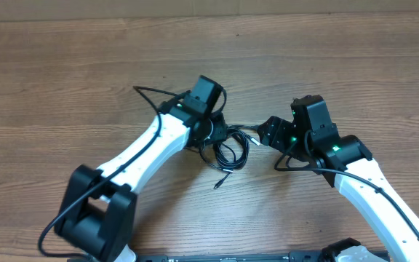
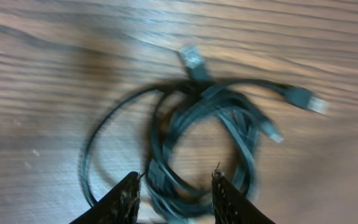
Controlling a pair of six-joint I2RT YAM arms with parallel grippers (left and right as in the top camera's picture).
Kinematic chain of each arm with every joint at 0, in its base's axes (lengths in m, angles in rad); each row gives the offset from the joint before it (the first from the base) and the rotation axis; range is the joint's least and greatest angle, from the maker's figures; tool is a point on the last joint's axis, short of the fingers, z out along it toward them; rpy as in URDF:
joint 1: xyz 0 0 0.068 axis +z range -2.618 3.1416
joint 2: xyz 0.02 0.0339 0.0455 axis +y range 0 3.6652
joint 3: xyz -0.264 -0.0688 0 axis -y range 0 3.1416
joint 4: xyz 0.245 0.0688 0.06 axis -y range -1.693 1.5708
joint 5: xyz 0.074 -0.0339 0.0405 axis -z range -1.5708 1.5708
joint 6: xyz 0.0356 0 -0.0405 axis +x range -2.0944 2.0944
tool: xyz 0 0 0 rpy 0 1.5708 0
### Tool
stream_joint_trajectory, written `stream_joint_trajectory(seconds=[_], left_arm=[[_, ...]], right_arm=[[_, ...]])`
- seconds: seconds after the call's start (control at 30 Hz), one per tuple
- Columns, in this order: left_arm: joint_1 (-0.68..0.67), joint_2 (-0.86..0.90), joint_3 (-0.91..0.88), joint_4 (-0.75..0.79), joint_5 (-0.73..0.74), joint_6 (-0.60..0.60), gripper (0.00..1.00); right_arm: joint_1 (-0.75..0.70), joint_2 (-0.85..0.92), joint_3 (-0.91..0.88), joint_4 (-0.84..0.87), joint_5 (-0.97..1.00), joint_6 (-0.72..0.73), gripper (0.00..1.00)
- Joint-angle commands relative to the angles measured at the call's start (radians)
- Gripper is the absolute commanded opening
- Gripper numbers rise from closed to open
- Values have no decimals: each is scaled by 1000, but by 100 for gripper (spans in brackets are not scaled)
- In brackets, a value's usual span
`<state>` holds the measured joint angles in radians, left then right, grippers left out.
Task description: Untangle cables
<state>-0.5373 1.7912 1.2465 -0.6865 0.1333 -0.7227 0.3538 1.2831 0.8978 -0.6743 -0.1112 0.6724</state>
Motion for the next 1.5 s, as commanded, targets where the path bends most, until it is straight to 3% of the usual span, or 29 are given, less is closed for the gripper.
stream_joint_trajectory(seconds=[0.0, 0.03, 0.13, 0.17, 0.27, 0.4, 0.47, 0.53, 0.6, 0.63, 0.8, 1.0, 1.2, 1.27, 1.37, 1.47], left_arm=[[-6, 80, -12, 5, -122, 39, 41], [-6, 101, -12, 11, -120, 38, 41], [-6, 145, -11, 33, -98, 35, 18], [-5, 146, -11, 34, -89, 35, 17], [-5, 146, -11, 48, -85, 35, 23], [-7, 147, -12, 48, -84, 36, 38], [-8, 153, -14, 48, -85, 36, 39], [-7, 164, -16, 48, -85, 36, 31], [-7, 184, -16, 43, -85, 36, 18], [-7, 198, -16, 39, -85, 36, 4], [8, 185, 24, -27, -88, 54, 4], [37, 93, 201, -218, -49, 19, 4], [39, 45, 240, -191, 156, 19, 4], [40, 45, 240, -192, 180, 19, 4], [40, 45, 240, -192, 186, 19, 4], [47, 39, 244, -187, 245, 19, 4]], right_arm=[[-2, -13, 26, -14, 13, -12, 77], [-2, -13, 26, -17, 13, -12, 77], [-2, -13, 26, -16, 13, -11, 78], [-2, -13, 26, -16, 13, -11, 78], [-2, -13, 26, -16, 13, -11, 78], [-2, -13, 25, -17, 13, -11, 79], [-2, -13, 25, -18, 13, -7, 79], [-2, -13, 25, -20, 13, -7, 79], [-2, -13, 25, -23, 13, -7, 79], [-2, -13, 25, -25, 13, -7, 79], [-1, -6, 19, -39, -62, -2, 79], [7, 73, -20, -34, -185, 135, 82], [134, 215, -20, 95, -232, 175, 82], [156, 237, -20, 143, -198, 229, 82], [168, 278, -20, 173, -60, 439, 82], [169, 309, -20, 257, -77, 483, 82]])
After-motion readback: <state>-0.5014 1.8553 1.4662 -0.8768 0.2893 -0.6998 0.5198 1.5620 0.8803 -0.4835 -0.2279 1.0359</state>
